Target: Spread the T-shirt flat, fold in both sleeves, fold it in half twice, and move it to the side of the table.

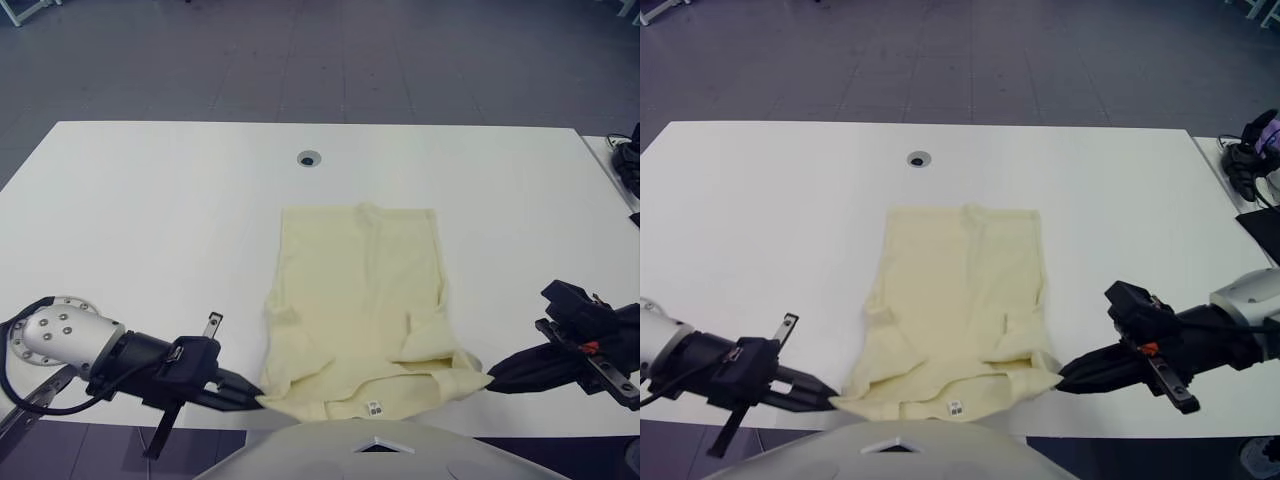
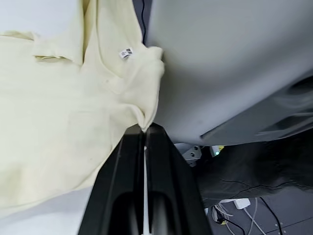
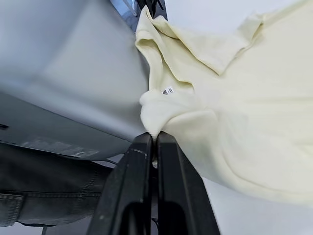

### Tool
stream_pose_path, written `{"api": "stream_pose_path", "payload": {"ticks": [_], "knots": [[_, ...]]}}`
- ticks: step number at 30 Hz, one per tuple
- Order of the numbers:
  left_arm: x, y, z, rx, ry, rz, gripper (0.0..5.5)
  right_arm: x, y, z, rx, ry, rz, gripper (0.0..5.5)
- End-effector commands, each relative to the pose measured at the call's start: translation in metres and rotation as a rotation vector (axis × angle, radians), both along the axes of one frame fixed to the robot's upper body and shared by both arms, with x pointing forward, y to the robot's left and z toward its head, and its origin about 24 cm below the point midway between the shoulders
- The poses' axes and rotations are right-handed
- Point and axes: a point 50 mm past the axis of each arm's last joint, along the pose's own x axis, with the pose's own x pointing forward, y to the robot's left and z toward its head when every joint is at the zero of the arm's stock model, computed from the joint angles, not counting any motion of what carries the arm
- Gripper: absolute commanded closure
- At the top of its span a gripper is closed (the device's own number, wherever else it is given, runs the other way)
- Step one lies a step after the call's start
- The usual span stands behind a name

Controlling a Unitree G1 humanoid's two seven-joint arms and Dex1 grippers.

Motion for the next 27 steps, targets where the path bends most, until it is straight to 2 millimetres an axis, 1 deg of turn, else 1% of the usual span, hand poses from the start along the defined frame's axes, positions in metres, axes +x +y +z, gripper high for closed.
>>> {"api": "stream_pose_path", "payload": {"ticks": [1,3,5,7,10,12,15,17,21,23,27], "knots": [[-0.01,-0.007,0.021,-0.065,0.087,-0.033,5.5,-0.004,0.001,0.008,-0.018,0.011,0.031,5.49],[-0.004,-0.01,0.027,-0.105,0.075,-0.006,5.5,0.002,-0.001,0.009,-0.031,-0.024,0.022,5.49],[0.006,-0.01,0.027,-0.108,0.037,0.021,5.5,0.011,-0.002,0.009,-0.042,-0.068,0.012,5.49],[0.025,-0.009,0.021,-0.097,-0.023,0.064,5.5,0.025,-0.003,0.007,-0.054,-0.132,-0.008,5.49],[0.056,-0.007,0.008,-0.073,-0.076,0.103,5.5,0.054,-0.001,-0.004,-0.075,-0.221,-0.031,5.49],[0.073,-0.005,0.0,-0.058,-0.091,0.127,5.5,0.07,0.002,-0.011,-0.058,-0.237,-0.04,5.49],[0.095,-0.003,-0.01,-0.029,-0.105,0.138,5.5,0.087,0.003,-0.022,-0.084,-0.247,-0.03,5.49],[0.103,-0.002,-0.017,-0.011,-0.102,0.136,5.5,0.097,0.004,-0.027,-0.094,-0.255,-0.034,5.49],[0.114,0.003,-0.027,0.027,-0.108,0.156,5.5,0.115,0.004,-0.035,-0.117,-0.305,-0.08,5.49],[0.121,0.009,-0.029,0.043,-0.122,0.181,5.5,0.125,0.002,-0.037,-0.134,-0.34,-0.123,5.49],[0.141,0.017,-0.03,0.059,-0.186,0.263,5.5,0.14,-0.003,-0.039,-0.15,-0.408,-0.214,5.49]]}}
